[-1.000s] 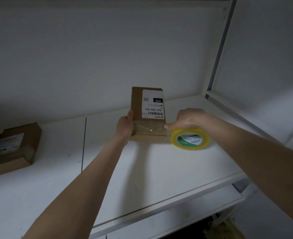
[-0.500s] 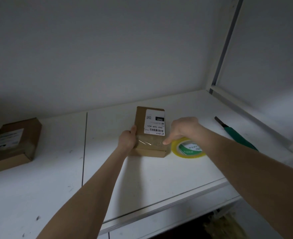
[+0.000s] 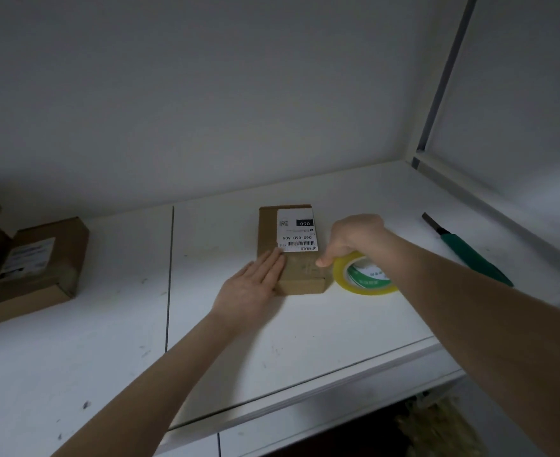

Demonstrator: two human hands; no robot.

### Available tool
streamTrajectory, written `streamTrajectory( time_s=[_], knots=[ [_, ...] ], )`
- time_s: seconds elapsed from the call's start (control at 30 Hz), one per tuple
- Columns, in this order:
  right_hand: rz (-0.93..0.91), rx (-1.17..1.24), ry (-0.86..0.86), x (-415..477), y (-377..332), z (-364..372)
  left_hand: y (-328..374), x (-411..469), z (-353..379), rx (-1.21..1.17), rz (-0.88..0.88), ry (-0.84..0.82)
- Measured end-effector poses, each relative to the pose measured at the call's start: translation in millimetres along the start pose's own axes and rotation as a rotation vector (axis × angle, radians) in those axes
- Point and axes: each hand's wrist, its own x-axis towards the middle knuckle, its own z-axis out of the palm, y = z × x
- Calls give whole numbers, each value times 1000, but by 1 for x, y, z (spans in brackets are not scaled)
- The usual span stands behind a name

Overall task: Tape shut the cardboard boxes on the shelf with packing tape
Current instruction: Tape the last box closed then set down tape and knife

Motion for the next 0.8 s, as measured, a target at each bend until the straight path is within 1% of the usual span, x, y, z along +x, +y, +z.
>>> streamTrajectory(
  time_s=[0.03, 0.07, 0.13, 0.2, 0.23, 0.3, 0.37, 0.4, 0.43, 0.5, 0.53, 0.6, 0.67, 0.73, 0.8],
  knots=[
    [-2, 2, -1, 0, 0, 0, -2, -6, -3, 35, -14, 52],
    [-2, 1, -3, 0, 0, 0, 1, -6, -7, 65, -54, 55],
    [2, 1, 4, -1, 0, 0, 22, 8, -18, 42, -113, 4],
    [3, -8, 18, -1, 0, 0, 46, 22, -25, -43, -95, -22],
    [-2, -7, 23, -1, 0, 0, 55, 26, -24, -38, -83, -52],
    [-10, -8, 27, 0, 0, 1, 59, 27, -19, -53, -111, -159],
    [-18, 13, 9, -1, 3, 0, 55, 27, -23, -70, -137, -205],
    [-38, 38, -26, 0, 5, -2, 52, 27, -21, -79, -124, -209],
    [-72, 86, -70, 0, 9, -4, 52, 28, -21, -97, -120, -204],
    [-139, 234, -142, -2, 23, -9, 55, 29, -18, -120, -111, -125],
    [-152, 309, -142, -2, 32, -9, 58, 29, -15, -134, -128, -90],
    [-148, 409, -86, -1, 49, -7, 61, 31, -12, -154, -161, -102],
    [-159, 490, -55, 1, 58, -1, 63, 36, -13, -115, -182, -158],
    [-158, 579, -13, 5, 59, 6, 65, 42, -14, -99, -211, -173],
    [-133, 637, 28, 5, 58, 8, 69, 46, -15, -114, -259, -141]
  ],
)
